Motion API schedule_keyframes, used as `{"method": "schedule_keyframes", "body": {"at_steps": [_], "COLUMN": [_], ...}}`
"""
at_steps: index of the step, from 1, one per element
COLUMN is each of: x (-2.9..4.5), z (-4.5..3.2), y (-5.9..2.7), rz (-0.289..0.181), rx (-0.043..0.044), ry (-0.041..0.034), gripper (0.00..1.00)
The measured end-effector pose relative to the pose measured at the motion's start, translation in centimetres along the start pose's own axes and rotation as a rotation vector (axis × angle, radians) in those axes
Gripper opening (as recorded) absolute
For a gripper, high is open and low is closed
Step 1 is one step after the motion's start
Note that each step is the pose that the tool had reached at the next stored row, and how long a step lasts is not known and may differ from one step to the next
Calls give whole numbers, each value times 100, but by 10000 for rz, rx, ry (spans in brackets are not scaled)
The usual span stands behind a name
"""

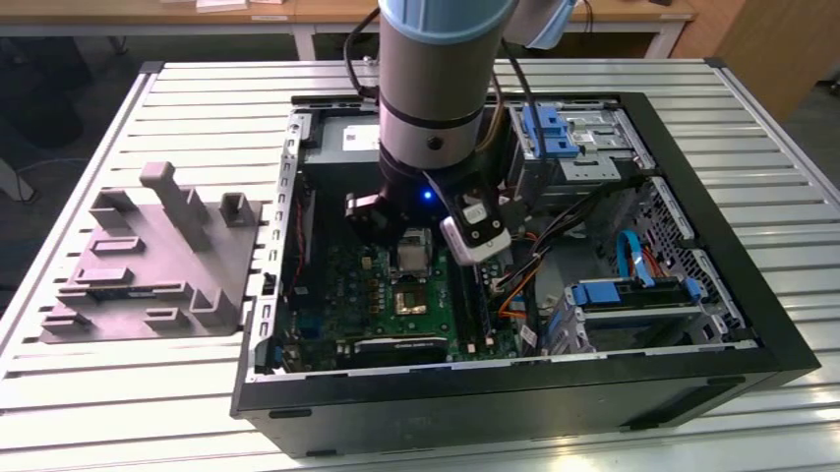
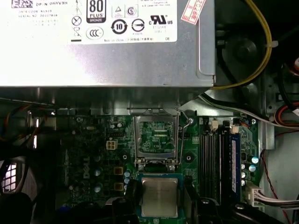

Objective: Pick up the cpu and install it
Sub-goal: 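Place the cpu into insertion slot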

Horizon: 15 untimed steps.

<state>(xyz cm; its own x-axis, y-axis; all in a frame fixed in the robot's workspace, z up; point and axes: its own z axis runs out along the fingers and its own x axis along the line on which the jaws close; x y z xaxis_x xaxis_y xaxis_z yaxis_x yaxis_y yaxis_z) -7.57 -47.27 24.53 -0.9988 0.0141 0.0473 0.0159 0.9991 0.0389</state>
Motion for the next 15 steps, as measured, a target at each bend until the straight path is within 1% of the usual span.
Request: {"method": "schedule_keyframes", "body": {"at_steps": [5, 7, 15], "x": [-1, -2, -9], "z": [21, 41, 187], "y": [-18, -20, -29], "rz": [11, 14, -72], "rx": [242, 306, 316], "ry": [-3, -3, 35], "gripper": [47, 47, 47]}}
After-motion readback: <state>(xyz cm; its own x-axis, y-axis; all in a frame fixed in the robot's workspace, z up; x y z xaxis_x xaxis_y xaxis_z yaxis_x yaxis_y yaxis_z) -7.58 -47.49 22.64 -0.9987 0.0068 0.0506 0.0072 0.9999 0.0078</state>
